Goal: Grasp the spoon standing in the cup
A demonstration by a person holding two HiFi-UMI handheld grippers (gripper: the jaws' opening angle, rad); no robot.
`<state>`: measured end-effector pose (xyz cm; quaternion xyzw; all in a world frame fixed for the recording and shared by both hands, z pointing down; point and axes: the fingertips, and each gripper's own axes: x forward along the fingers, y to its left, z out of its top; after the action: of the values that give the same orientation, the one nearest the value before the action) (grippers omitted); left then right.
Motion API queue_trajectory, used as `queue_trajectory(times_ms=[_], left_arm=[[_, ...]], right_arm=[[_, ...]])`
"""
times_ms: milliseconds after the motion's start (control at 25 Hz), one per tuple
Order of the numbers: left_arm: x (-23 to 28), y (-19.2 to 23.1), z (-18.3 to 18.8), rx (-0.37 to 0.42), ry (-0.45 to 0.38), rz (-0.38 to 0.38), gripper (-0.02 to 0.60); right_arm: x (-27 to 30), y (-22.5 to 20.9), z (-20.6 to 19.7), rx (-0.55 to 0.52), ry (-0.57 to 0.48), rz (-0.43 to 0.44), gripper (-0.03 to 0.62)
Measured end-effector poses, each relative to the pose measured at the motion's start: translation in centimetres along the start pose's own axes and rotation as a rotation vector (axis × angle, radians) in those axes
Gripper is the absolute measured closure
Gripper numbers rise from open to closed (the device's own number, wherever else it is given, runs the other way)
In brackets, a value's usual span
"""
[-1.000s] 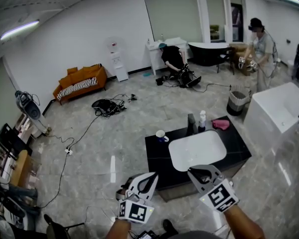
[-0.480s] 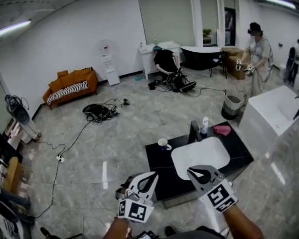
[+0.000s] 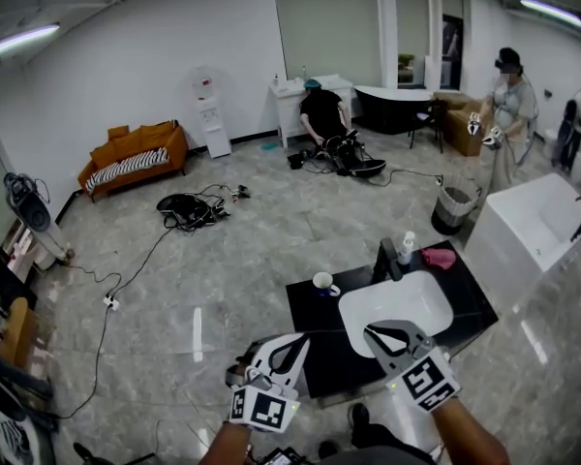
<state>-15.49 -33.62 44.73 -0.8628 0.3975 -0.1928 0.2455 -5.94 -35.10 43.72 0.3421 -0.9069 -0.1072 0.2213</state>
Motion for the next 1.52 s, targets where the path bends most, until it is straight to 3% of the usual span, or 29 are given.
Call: queue_trajectory(times_ms=[760, 1520], left_arm=[[6.2, 3.9, -5.9, -0.071, 0.116, 0.012, 0.58], [13.0, 5.3, -15.2, -0.187, 0.259, 0.027, 0.58]], right_arm=[[11.6, -4.9, -3.3, 0.027, 0.017, 0.118, 0.56], [25.1, -5.6, -14.3, -0.066, 0.164, 0.34, 0.559]])
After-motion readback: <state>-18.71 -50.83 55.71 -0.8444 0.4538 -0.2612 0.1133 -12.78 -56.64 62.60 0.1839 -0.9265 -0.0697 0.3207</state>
